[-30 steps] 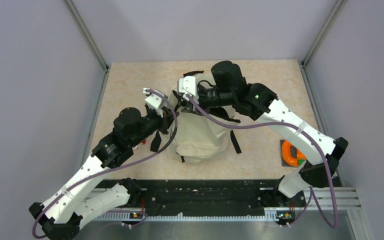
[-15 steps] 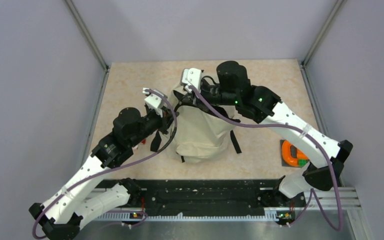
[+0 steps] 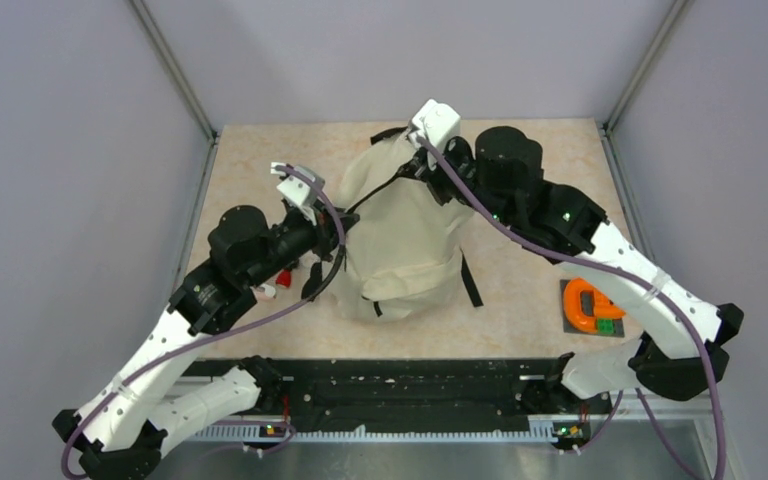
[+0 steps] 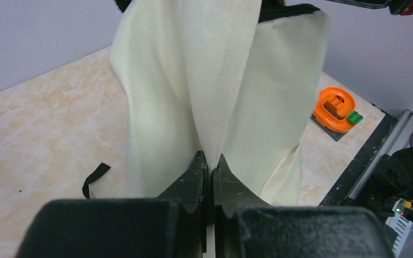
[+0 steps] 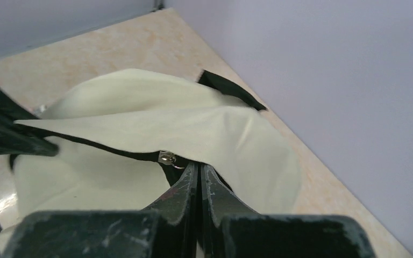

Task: Pack the student bag
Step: Zip the student bag at the center of the board.

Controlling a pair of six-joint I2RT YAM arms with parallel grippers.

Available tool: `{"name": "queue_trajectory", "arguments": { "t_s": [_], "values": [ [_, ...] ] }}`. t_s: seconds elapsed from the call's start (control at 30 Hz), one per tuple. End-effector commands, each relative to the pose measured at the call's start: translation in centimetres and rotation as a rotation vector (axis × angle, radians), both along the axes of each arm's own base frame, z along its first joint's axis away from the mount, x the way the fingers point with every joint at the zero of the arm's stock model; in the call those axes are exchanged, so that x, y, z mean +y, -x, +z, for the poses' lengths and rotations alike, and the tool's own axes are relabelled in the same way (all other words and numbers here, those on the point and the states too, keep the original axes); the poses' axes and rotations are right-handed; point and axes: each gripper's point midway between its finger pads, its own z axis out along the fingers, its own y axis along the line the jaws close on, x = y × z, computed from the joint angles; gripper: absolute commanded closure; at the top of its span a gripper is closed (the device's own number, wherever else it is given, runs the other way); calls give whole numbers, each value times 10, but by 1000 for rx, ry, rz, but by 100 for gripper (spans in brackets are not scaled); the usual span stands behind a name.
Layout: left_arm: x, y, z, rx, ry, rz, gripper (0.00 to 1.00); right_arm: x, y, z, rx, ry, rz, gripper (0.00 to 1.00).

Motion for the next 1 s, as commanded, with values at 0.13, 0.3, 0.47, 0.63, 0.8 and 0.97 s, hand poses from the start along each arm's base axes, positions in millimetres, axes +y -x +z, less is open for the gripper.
{"name": "queue_trajectory", "arguments": {
  "t_s": [0.13,0.3,0.47,0.63,0.8,0.97],
  "values": [
    [4,13,99,-155,210,-25,100,-85,-28,48,-93,-155,-428,100],
    [18,12,85,-107,251,56,100,-112,-53,8,6,-170,-503,100],
    [47,7,50,-30,253,219,100,-117,-71,-17,67,-198,-511,100],
    [67,7,25,-2,196,305,100,-101,-73,-37,125,-203,-461,100],
    [50,3,37,-101,56,201,72,-72,-58,-34,187,-271,-302,100],
    [-10,-12,58,-160,-45,-39,42,-51,-54,-35,227,-307,-207,100]
  ]
}}
